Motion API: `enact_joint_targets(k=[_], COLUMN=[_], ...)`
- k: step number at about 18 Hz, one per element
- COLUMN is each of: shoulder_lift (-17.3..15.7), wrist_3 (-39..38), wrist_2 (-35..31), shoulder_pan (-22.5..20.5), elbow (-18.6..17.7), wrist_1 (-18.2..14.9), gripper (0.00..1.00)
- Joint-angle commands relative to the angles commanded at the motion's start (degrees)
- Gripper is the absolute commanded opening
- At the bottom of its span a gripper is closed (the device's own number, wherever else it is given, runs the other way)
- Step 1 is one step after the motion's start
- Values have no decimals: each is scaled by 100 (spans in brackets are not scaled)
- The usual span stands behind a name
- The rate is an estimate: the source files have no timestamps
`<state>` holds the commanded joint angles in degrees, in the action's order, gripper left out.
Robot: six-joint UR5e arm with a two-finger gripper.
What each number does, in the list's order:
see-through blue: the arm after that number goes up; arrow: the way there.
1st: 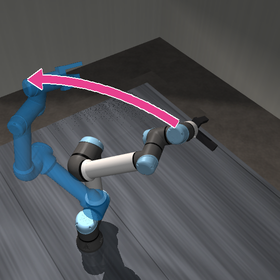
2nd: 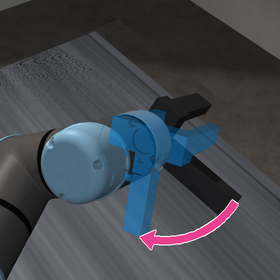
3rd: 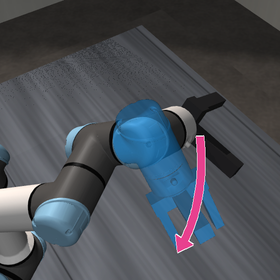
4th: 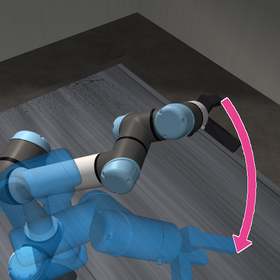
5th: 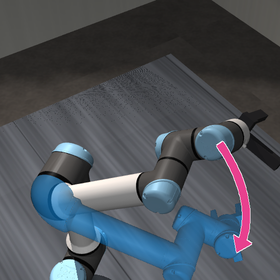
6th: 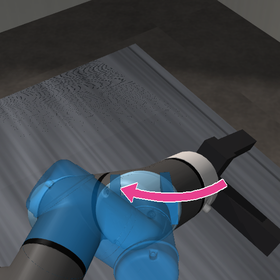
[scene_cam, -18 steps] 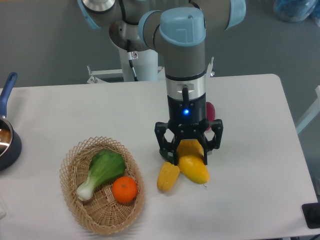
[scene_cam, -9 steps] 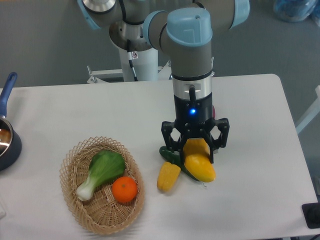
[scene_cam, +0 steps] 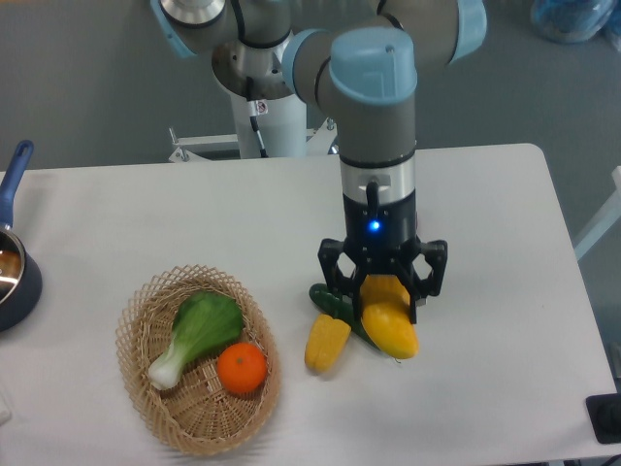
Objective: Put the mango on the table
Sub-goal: 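Carry the held mango away from the corn and cucumber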
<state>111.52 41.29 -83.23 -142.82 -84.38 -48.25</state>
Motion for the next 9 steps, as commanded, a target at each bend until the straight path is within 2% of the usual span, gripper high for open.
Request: enact_joint_targets(k=[3, 5, 9], shoulder_lift=[589, 800, 1143], wrist_3=[151, 108, -112], wrist_2=[-272, -316, -316], shoulder_pan=[-36, -18, -9], elbow=[369, 510, 545], wrist_1=[26, 62, 70], gripper=[40, 40, 40])
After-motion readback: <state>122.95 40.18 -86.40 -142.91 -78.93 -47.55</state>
